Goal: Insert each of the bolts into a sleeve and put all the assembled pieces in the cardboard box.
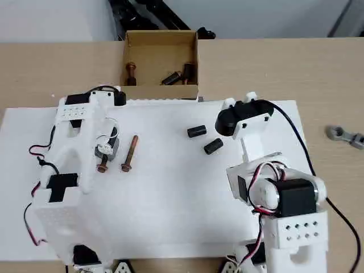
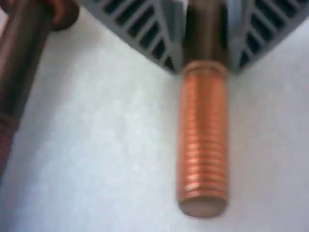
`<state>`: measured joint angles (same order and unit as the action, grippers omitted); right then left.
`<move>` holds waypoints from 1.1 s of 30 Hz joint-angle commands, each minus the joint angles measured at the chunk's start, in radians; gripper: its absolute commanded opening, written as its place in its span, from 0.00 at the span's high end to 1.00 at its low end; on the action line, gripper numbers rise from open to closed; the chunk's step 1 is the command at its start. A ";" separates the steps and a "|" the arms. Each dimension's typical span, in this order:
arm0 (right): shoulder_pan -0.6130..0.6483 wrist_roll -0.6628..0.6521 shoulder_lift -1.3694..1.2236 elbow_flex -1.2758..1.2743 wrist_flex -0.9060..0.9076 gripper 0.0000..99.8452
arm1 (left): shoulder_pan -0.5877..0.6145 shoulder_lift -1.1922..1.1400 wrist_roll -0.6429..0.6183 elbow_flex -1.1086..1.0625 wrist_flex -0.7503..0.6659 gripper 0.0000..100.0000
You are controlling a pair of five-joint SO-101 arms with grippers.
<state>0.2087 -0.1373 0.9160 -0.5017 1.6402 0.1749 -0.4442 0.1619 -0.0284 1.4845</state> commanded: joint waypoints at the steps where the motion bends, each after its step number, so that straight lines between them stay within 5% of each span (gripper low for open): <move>1: -0.008 -0.011 0.015 0.003 -0.019 1.00 | 0.023 -0.060 0.005 -0.001 -0.018 0.99; 6: -0.008 -0.012 0.015 0.003 -0.019 1.00 | 0.021 0.031 0.017 0.005 0.025 0.99; 13: -0.007 -0.012 0.015 0.005 -0.019 1.00 | 0.018 0.304 0.190 0.093 0.267 0.99; 19: -0.007 -0.012 0.015 0.005 -0.019 1.00 | 0.029 0.505 0.308 0.027 0.270 0.99; 33: -0.007 -0.012 0.010 0.005 -0.031 1.00 | 0.055 0.565 1.022 -0.213 0.270 0.99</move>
<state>0.2071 -0.1373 0.9160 -0.5017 1.6249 0.2194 0.0683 1.0764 -0.2279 1.7238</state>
